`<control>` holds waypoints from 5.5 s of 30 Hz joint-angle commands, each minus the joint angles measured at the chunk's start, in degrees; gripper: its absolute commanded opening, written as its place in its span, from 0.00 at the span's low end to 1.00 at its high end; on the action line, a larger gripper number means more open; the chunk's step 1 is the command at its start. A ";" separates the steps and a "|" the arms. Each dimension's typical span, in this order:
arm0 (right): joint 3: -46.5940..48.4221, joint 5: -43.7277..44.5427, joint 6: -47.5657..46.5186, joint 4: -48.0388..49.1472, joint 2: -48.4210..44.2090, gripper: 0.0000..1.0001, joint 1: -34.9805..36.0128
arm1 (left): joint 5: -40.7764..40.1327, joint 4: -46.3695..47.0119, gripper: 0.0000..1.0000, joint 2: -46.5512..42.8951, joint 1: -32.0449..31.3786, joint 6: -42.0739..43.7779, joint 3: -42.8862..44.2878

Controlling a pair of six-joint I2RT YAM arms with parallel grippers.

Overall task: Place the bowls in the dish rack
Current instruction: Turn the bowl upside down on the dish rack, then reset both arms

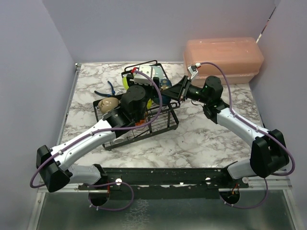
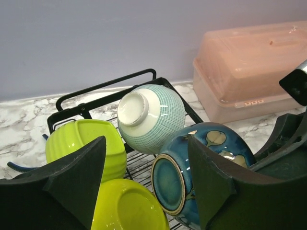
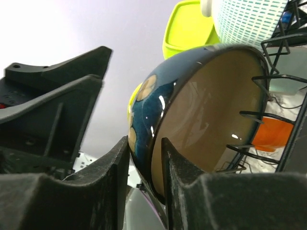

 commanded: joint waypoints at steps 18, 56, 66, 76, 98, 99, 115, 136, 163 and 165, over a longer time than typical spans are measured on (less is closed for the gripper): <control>-0.84 8.39 -13.90 -14.04 -6.67 0.44 0.37 | 14.69 -2.36 0.58 4.58 2.62 -1.57 0.34; 12.51 20.69 -40.84 -43.69 -5.84 0.84 0.46 | 16.35 -8.37 0.98 -0.71 6.90 -8.04 2.52; 12.14 24.27 -41.86 -44.78 -7.41 0.80 0.39 | 21.42 -11.54 0.99 -2.59 12.34 -11.14 3.03; 13.96 13.31 -42.81 -38.14 -9.48 1.00 0.37 | 27.09 -13.37 0.99 -5.06 17.86 -12.10 3.16; 0.10 8.20 -32.91 -28.67 -15.11 1.00 -28.75 | 45.99 -16.15 0.99 -13.43 47.47 -20.19 -9.60; -1.57 9.68 -33.77 -28.73 -15.71 1.00 -29.92 | 46.10 -16.02 0.99 -13.64 49.11 -20.99 -10.99; -32.55 32.76 -46.01 -11.25 -26.05 1.00 -31.36 | 28.70 -1.59 0.99 -19.60 67.60 -33.03 -35.88; -44.96 47.46 -50.25 19.20 -20.21 1.00 -31.33 | -1.31 33.51 0.99 -15.58 59.45 -27.31 -59.72; -51.92 45.90 -56.50 60.49 4.69 1.00 -31.36 | 19.43 70.90 0.99 7.46 43.35 7.77 -62.06; -51.82 43.86 -57.36 63.56 7.66 1.00 -31.33 | 21.63 70.36 0.99 7.24 43.33 5.62 -61.88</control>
